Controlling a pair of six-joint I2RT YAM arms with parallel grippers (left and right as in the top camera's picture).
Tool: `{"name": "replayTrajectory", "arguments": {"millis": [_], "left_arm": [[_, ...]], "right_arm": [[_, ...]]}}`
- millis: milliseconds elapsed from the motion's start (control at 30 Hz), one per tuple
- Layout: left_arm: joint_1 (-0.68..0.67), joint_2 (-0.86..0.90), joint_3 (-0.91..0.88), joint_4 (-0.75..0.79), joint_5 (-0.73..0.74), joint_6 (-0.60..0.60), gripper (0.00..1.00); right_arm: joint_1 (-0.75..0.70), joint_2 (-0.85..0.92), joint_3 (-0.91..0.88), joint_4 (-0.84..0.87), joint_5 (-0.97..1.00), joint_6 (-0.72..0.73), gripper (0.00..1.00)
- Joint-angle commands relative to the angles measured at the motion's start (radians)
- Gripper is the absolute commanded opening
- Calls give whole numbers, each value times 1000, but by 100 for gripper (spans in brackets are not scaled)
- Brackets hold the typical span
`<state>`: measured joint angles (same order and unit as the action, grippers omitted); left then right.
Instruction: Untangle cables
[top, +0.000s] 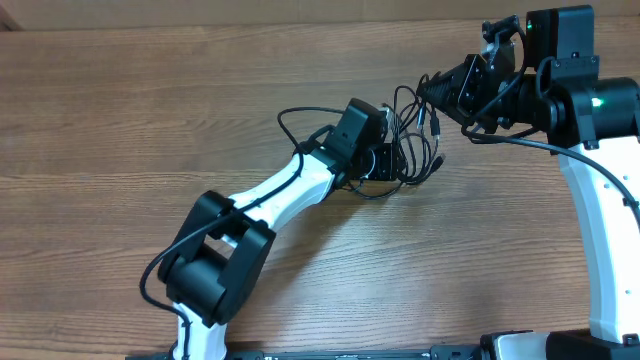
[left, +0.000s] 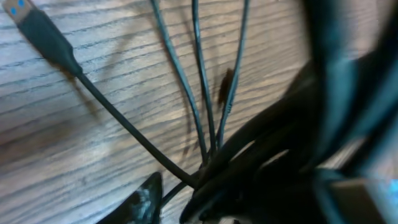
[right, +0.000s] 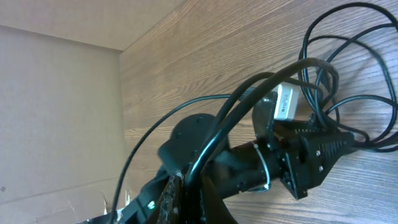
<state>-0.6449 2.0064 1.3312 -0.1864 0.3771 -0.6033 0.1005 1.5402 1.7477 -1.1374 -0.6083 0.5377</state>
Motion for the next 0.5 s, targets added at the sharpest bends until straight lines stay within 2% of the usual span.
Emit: {"name": "replayTrajectory", "arguments": {"millis": [0,67,133,300,467], "left_arm": [[-23,43,6,21,-10,-7,30],[-25,49,6,23,-23,-7,24],[-25,49,6,22,-42,-6,5],[1,40,6,14,-44,29,4],[77,-61,7,-101,-37,114,4]], "right_arm": [[5,-24,21,5,17,-15,4],[5,-24,21,5,23,-15,4],[5,-24,21,5,30,-15,4],[-3,-24,21,-7,108,-14,4],[-90,-24,21,-26,169,-11,4]]}}
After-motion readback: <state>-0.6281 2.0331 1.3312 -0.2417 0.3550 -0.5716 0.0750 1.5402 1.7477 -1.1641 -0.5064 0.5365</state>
